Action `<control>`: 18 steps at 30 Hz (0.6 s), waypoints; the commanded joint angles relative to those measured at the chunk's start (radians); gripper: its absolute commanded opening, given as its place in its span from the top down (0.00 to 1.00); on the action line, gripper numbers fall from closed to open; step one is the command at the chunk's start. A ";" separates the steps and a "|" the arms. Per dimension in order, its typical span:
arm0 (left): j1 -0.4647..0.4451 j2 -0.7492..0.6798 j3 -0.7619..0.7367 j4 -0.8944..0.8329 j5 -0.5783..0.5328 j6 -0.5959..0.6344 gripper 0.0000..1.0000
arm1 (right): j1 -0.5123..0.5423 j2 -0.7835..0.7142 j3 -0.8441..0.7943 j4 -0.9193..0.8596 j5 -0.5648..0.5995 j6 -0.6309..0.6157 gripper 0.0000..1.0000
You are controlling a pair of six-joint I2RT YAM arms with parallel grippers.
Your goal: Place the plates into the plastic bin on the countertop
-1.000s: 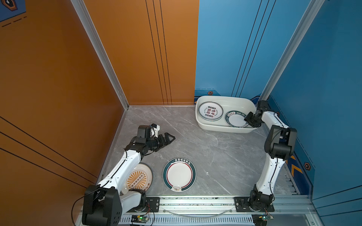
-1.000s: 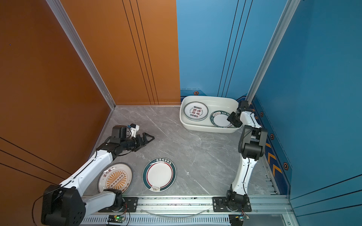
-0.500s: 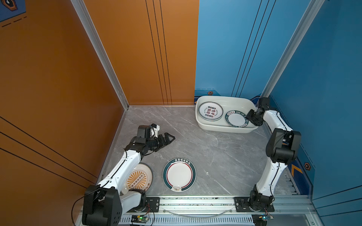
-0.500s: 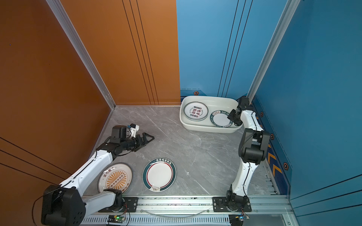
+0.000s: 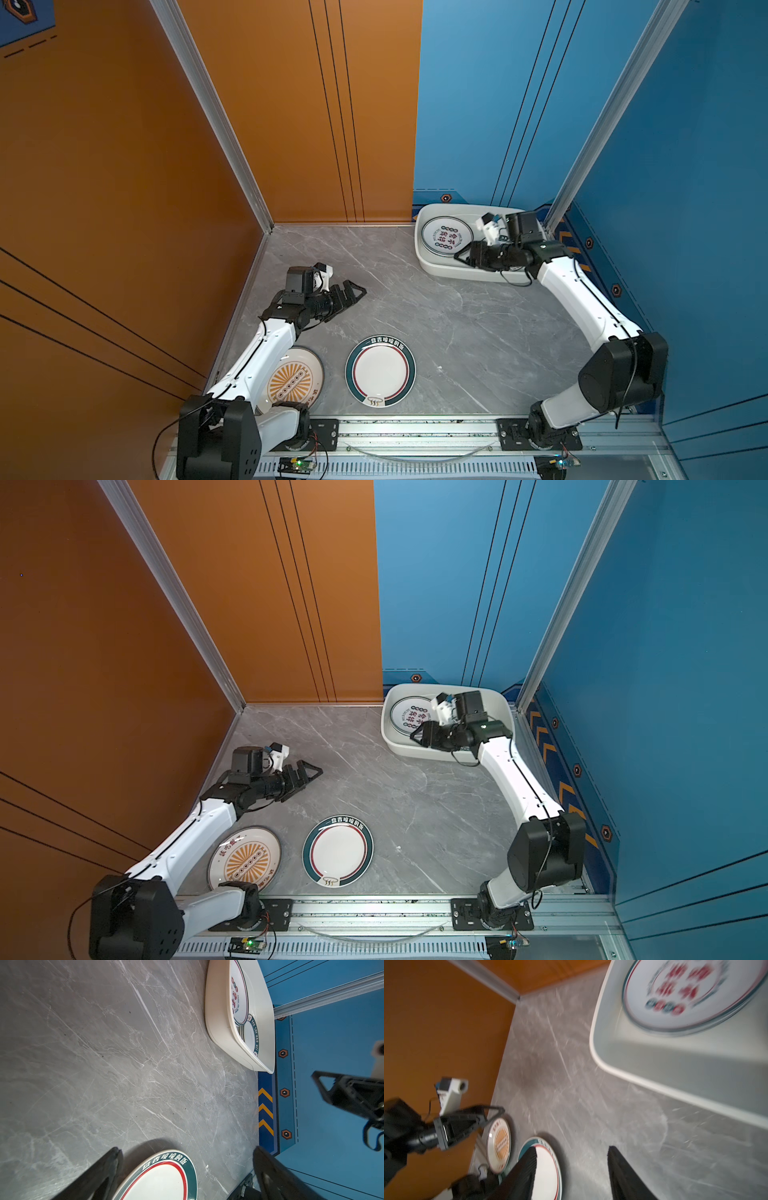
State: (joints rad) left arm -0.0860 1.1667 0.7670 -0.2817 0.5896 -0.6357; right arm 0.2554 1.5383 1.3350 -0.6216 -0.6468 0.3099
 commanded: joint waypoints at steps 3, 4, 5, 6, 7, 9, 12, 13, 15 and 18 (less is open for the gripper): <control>0.014 -0.037 -0.029 -0.028 0.024 0.015 0.00 | 0.123 -0.070 -0.198 0.047 -0.069 -0.019 0.42; 0.015 -0.039 -0.033 -0.026 0.025 0.011 0.00 | 0.145 -0.073 -0.234 0.078 -0.074 -0.001 0.42; 0.016 -0.041 -0.035 -0.023 0.027 0.006 0.00 | 0.166 -0.073 -0.266 0.098 -0.074 0.010 0.42; 0.017 -0.044 -0.040 -0.018 0.029 0.002 0.00 | 0.189 -0.071 -0.296 0.117 -0.074 0.015 0.43; 0.017 -0.048 -0.043 -0.014 0.029 -0.004 0.00 | 0.211 -0.067 -0.325 0.138 -0.067 0.026 0.42; 0.017 -0.054 -0.047 -0.012 0.029 -0.007 0.00 | 0.242 -0.053 -0.373 0.187 -0.062 0.049 0.43; 0.019 -0.056 -0.047 -0.018 0.030 -0.005 0.00 | 0.281 -0.014 -0.417 0.240 -0.063 0.074 0.43; 0.020 -0.056 -0.046 -0.019 0.030 -0.004 0.00 | 0.293 0.000 -0.421 0.249 -0.062 0.075 0.43; 0.021 -0.056 -0.045 -0.019 0.030 -0.005 0.00 | 0.313 0.024 -0.428 0.262 -0.062 0.075 0.44; 0.021 -0.053 -0.046 -0.017 0.029 -0.007 0.00 | 0.337 0.060 -0.426 0.276 -0.073 0.076 0.44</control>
State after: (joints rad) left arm -0.0746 1.1259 0.7330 -0.2852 0.5964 -0.6373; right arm 0.5747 1.5696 0.9169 -0.4007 -0.7048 0.3702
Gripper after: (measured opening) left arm 0.998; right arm 0.558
